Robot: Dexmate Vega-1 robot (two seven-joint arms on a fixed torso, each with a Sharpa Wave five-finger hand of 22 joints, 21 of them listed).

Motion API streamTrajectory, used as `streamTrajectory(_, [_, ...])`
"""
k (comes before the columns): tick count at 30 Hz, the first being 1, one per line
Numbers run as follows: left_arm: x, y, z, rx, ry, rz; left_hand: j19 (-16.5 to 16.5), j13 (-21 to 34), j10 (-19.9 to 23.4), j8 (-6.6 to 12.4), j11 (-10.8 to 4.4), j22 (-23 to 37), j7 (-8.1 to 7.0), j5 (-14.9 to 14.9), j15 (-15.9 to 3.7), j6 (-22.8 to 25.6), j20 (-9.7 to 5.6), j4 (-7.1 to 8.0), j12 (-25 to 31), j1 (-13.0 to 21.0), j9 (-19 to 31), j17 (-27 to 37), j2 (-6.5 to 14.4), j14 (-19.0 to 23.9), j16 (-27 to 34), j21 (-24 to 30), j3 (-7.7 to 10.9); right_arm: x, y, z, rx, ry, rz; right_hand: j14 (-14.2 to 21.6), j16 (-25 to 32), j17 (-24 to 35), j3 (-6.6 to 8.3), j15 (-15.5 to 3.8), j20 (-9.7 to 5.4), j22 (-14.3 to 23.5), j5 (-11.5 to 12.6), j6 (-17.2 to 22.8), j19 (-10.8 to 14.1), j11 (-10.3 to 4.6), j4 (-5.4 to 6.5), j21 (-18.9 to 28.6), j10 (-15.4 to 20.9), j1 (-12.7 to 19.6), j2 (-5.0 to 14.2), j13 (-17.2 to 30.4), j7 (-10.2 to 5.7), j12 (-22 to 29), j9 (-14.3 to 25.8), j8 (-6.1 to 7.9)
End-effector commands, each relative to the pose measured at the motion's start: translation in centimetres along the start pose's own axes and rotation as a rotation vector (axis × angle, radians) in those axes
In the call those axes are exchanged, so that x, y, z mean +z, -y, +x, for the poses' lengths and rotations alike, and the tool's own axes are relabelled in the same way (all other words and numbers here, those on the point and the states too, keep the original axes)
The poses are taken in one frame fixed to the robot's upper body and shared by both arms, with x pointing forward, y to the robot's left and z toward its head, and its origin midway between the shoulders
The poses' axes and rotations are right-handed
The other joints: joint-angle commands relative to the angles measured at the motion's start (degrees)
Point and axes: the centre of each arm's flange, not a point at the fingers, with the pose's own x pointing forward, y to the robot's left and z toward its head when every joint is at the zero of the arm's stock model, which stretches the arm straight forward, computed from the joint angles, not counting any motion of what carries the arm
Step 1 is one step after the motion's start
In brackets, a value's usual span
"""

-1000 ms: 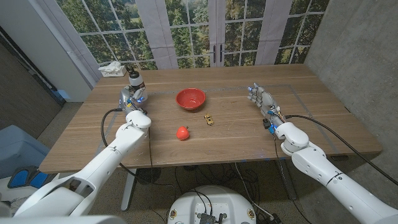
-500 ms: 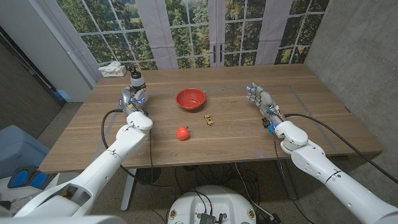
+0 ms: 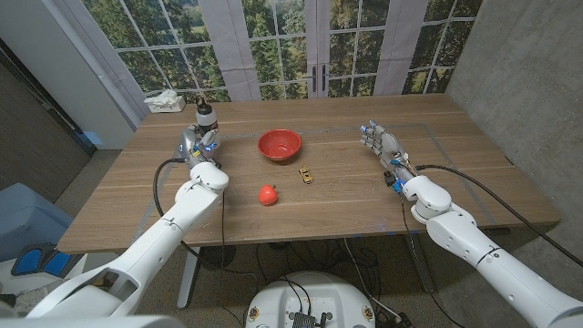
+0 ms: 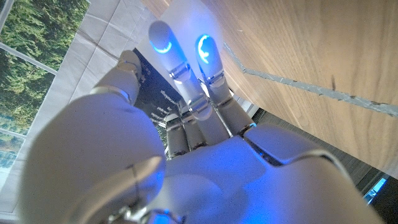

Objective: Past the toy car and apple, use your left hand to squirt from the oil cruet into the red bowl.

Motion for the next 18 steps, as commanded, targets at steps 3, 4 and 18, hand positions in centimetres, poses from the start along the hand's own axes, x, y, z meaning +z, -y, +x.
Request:
streamTrajectory(3, [1.4, 1.8, 0.2, -0.044, 0.021, 0.002, 0.68, 0.02, 7.27, -0.22, -6.60, -0.02, -2.89, 0.19, -0.03, 3.38, -5.99, 0.12, -0.14, 1.10, 0.29, 0.05, 0.91, 0.51, -0.15, 0.76, 0.02, -0.1, 0.2, 0.0, 0.005, -0.004, 0.001, 0.28, 0.24, 0.05, -0.10, 0.34, -0.16, 0.34, -0.11, 0.39, 0.53, 0.20, -0.32, -0.13, 0.19, 0.08, -0.03, -0.04, -0.27, 0.31, 0.26, 0.16])
streamTrajectory(4, [1.5, 1.9, 0.2, -0.047, 0.022, 0.002, 0.75, 0.02, 7.37, -0.21, -6.67, -0.06, -3.09, 0.19, -0.03, 3.66, -6.00, 0.12, -0.18, 1.11, 0.29, 0.03, 0.84, 0.62, -0.14, 0.83, 0.02, -0.1, 0.2, 0.0, 0.005, -0.003, -0.001, 0.31, 0.25, 0.04, -0.09, 0.46, -0.13, 0.35, -0.11, 0.44, 0.53, 0.17, -0.33, -0.18, 0.19, 0.07, -0.03, -0.04, -0.26, 0.31, 0.26, 0.18])
streamTrajectory(18, [2.8, 2.9, -0.2, -0.064, 0.077, 0.059, 0.85, 0.06, 7.90, -0.70, -6.99, -0.31, -3.26, 0.26, -0.05, 3.96, -6.05, 0.05, -0.45, 1.25, 0.32, 0.00, 0.36, 0.87, -0.19, 1.15, 0.04, -0.1, 0.5, -0.2, 0.007, 0.003, 0.008, 0.25, 0.24, -0.02, -0.04, 0.46, -0.12, 0.35, -0.12, 0.39, 0.69, 0.22, -0.38, -0.51, 0.17, -0.03, -0.03, -0.04, -0.24, 0.29, 0.26, 0.15])
